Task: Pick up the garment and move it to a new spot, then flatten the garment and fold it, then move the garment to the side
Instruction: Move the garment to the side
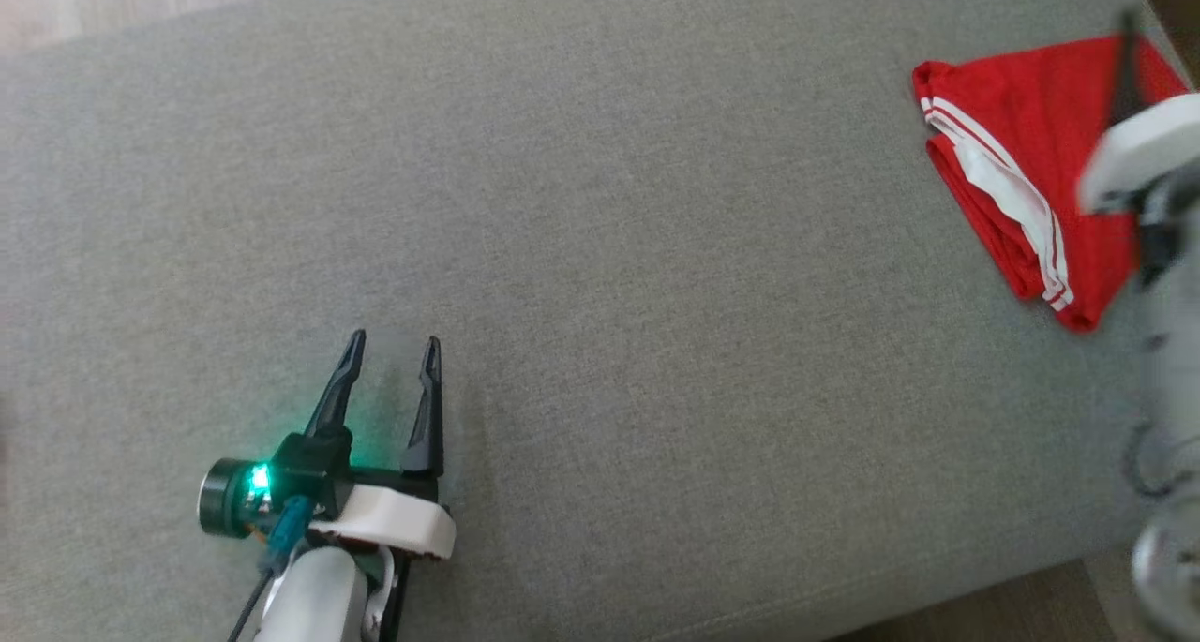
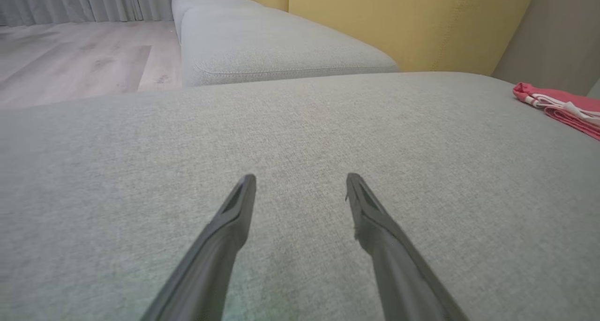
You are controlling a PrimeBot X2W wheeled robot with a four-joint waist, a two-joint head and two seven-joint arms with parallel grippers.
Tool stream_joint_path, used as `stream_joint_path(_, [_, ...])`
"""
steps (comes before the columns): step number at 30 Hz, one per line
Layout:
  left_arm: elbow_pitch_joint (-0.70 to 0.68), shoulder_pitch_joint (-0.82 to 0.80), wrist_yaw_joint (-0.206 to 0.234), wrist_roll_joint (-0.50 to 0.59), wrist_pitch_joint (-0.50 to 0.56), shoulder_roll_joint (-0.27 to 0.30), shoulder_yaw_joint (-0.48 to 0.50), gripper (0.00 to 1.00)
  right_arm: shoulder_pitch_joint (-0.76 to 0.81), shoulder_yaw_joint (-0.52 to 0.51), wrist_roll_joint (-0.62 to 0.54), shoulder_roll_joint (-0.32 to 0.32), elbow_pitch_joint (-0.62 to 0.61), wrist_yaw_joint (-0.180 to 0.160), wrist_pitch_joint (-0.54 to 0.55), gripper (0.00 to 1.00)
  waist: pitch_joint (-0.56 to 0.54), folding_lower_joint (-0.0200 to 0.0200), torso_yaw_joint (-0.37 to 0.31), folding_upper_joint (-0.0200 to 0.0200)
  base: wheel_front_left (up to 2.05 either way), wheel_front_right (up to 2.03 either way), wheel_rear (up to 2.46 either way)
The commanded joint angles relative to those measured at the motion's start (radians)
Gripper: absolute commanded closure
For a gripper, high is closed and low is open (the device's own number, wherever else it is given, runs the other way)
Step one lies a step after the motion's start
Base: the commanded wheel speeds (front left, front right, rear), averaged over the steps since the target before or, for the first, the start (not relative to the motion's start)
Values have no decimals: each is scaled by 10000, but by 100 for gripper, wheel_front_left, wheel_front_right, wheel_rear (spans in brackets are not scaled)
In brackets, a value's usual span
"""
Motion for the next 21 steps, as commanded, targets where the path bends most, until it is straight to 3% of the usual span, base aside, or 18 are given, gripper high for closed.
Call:
stream_joint_path(1, [-279, -130, 69, -29, -51, 31, 320, 0, -142, 200, 97, 159, -407, -7, -127, 0, -123, 0, 75, 0, 0, 0, 0])
stream_joint_path(5, [-318, 37, 201, -175, -51, 31, 383, 0, 362, 781, 968, 1043, -1441, -7, -142, 0, -478, 0, 338, 0, 0, 0, 0])
stream_joint_path(8, [-358, 252, 309, -272, -51, 31, 409, 0, 1114, 1434, 1733, 1365, -2102, -7, -144, 0, -754, 0, 609, 0, 0, 0, 0])
stream_joint_path(13, [-377, 545, 435, -345, -51, 31, 577, 0, 2643, 2497, 2899, 1571, -2990, -7, -145, 0, -1132, 0, 1165, 0, 0, 0, 0])
stream_joint_path(21, [-355, 978, 497, -314, -51, 31, 1022, 0, 4864, 3347, 4358, 1606, -3910, -7, -146, 0, -1681, 0, 1804, 0, 0, 0, 0])
